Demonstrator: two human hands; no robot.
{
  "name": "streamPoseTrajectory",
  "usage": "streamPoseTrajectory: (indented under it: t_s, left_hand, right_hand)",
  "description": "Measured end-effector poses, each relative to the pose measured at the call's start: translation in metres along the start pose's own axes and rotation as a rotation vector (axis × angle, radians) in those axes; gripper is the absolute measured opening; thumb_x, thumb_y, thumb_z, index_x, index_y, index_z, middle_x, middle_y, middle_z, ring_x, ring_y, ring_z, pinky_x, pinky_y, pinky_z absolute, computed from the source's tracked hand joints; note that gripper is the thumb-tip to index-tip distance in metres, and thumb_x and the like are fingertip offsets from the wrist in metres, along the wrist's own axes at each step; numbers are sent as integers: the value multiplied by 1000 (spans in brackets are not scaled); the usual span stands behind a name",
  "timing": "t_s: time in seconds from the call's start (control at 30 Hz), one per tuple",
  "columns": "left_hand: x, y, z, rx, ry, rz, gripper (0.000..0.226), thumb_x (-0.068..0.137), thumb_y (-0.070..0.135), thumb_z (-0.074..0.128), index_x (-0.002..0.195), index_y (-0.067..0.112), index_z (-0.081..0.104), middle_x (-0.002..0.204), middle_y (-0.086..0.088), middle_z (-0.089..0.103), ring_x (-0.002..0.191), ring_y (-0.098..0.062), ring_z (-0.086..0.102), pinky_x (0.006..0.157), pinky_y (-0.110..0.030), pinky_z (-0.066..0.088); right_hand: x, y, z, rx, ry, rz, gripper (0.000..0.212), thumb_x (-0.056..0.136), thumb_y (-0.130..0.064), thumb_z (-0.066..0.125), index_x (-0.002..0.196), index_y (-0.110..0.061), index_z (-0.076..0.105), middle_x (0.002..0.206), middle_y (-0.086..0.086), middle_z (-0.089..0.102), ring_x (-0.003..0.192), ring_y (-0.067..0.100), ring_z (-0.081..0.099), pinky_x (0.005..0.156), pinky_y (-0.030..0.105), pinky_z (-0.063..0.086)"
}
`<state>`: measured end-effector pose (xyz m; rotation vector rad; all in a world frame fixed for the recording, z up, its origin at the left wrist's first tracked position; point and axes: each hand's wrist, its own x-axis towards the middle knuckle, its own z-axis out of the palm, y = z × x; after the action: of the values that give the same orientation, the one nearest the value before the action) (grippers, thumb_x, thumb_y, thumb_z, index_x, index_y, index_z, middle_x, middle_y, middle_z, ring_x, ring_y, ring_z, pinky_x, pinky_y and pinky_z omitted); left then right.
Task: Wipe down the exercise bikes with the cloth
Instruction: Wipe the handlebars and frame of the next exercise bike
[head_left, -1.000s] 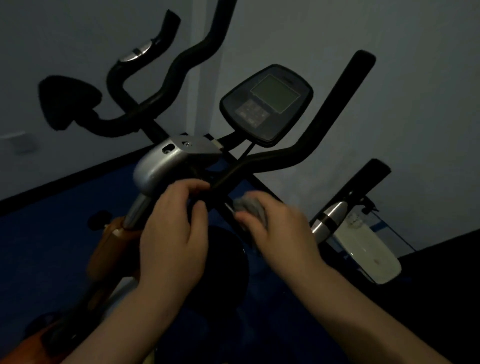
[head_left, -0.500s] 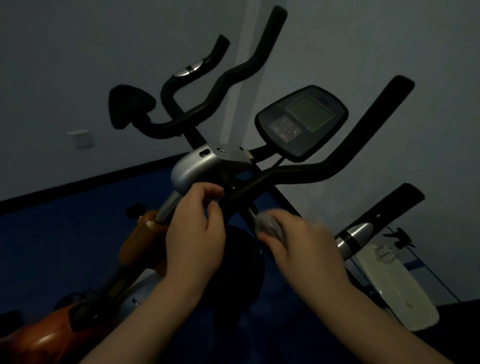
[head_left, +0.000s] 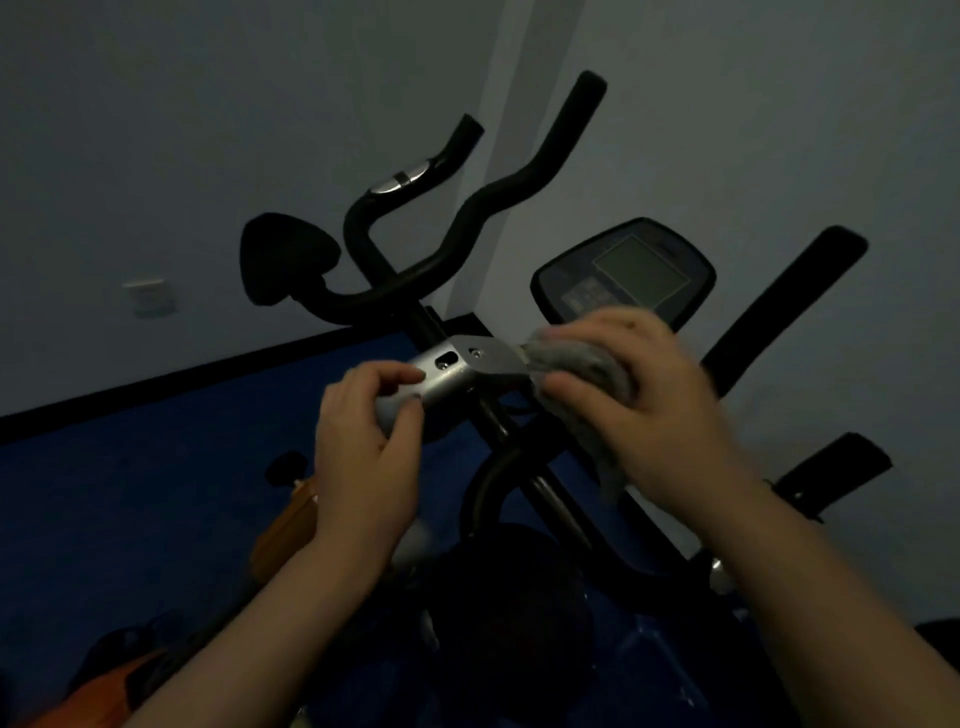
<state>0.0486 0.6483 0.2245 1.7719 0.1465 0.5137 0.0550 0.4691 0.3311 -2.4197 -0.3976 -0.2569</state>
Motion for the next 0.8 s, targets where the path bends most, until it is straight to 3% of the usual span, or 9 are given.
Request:
streamPoseTrajectory:
  t_s: [0.1,0.17,0.27,0.33,0.43,0.5,0.57,0.67,0.8]
  left_hand:
    - [20,-8,7,59,-52,70,19,84,21,51,100,29,57,97,27,49,94,2,43,84,-21,35]
    - [24,-14,12,52,-110,65,22,84,24,49,105,30,54,99,26,47,97,6,41,85,-26,36]
    - [23,-25,13,9,-167,63,25,85,29,46,109,30,51,107,14,50,105,4,39,85,-13,33]
    - [23,-28,10,-10,-190,78,28,84,35,45,111,31,50,107,16,50,106,4,39,83,-5,31]
    - [28,-31,7,-45,-206,63,31,81,39,44,111,34,49,107,23,49,106,4,40,82,-3,31]
    - [28,-33,7,-42,-206,75,30,81,38,44,111,35,49,108,24,48,105,3,41,82,-5,31]
    - [27,-34,8,-24,-206,92,30,81,36,44,111,34,49,108,24,48,105,2,40,81,-6,31]
    - [28,-35,10,-27,-185,90,30,81,35,44,110,32,51,107,22,50,104,2,41,81,-6,31]
    - [29,-34,14,-32,-147,68,30,82,35,42,109,29,53,106,21,52,104,2,42,81,-6,32]
  right_hand:
    - [22,6,47,-371,-186,-11,31,84,-41,63,114,-34,61,109,-11,53,100,6,51,93,17,36]
    - [19,9,53,-468,-230,-29,27,82,-42,65,105,-30,61,100,-10,62,93,11,56,86,23,35]
    - [24,3,30,-388,-417,7,22,78,-42,70,93,-30,60,90,-15,62,84,9,59,73,26,43]
    - [35,1,28,-396,-498,32,21,75,-40,73,90,-31,61,91,-14,61,85,8,58,72,31,48]
    - [37,1,60,-427,-275,34,21,75,-34,74,86,-26,57,86,-11,55,80,13,56,66,32,47]
    - [29,1,71,-444,-136,74,23,78,-39,70,88,-25,55,84,-10,56,75,12,55,63,31,45]
    - [21,1,64,-488,-124,116,28,78,-48,67,91,-27,56,84,-9,62,79,14,56,68,30,45]
    - [26,-1,49,-540,-235,147,30,77,-54,64,92,-29,56,83,-9,65,87,14,56,84,30,43]
    - [41,-4,72,-573,-129,206,34,85,-53,56,97,-22,51,89,1,65,84,23,61,64,31,42]
